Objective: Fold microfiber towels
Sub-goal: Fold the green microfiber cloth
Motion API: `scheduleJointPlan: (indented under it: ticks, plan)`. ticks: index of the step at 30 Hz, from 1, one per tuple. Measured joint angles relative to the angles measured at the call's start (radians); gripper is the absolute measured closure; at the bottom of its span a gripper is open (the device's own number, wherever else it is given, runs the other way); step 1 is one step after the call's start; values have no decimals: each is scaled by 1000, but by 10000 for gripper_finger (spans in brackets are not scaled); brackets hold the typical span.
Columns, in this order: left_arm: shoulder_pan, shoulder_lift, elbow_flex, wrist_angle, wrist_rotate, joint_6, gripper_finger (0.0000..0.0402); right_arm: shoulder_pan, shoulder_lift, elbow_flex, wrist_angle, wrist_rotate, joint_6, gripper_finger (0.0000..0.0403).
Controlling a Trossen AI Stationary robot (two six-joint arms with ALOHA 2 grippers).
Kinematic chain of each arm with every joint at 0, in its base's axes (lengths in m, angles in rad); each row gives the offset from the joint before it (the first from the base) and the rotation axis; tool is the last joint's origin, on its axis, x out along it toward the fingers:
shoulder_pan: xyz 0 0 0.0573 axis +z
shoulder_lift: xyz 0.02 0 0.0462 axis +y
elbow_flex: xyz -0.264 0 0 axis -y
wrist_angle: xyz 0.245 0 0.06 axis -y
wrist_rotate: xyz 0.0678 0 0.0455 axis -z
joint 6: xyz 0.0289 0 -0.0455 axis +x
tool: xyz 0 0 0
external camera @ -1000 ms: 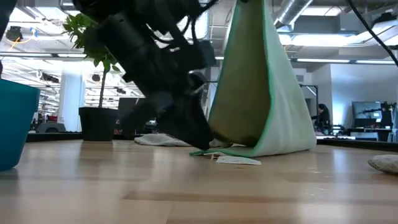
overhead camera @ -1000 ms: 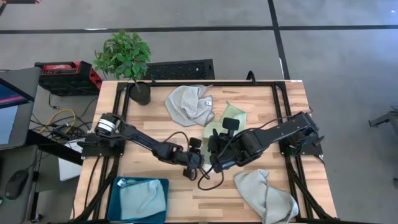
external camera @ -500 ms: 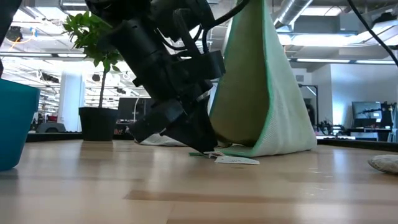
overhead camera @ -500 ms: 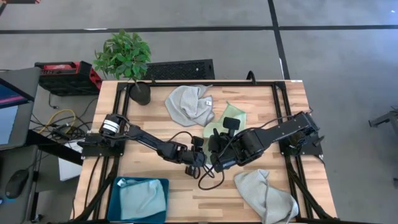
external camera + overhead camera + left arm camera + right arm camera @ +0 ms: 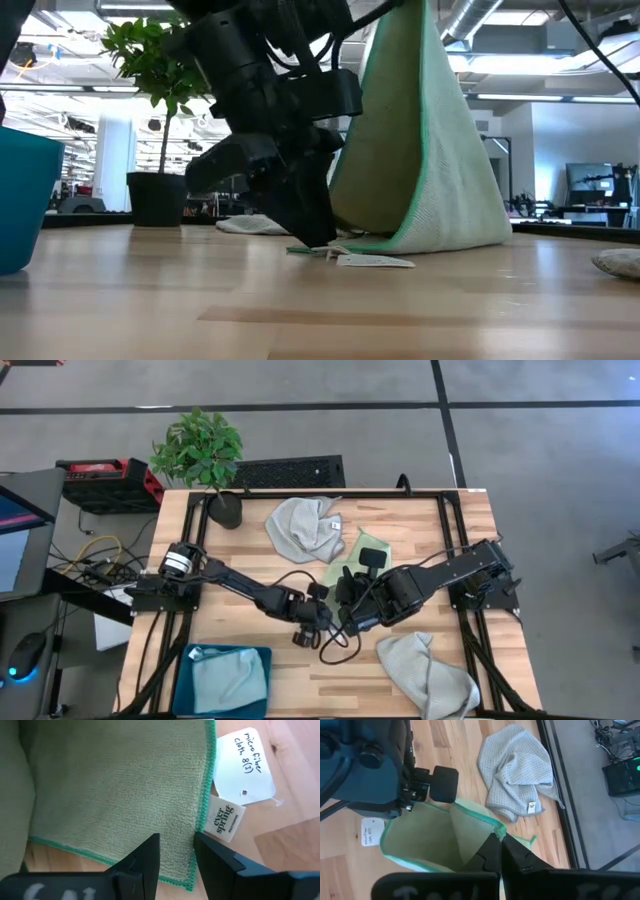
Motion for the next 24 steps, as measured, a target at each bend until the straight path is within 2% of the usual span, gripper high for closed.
scheduleJointPlan:
  ticks: [10, 17, 24]
  plan:
    - [26, 0, 8, -111, 49, -66, 286, 0, 0, 0, 0, 2, 0, 385]
    - [52, 1, 7, -127, 141, -86, 286, 0, 1, 0, 0, 2, 0, 387]
    - [75, 2, 6, -160, 180, -93, 291, 0, 1, 0, 0, 2, 0, 384]
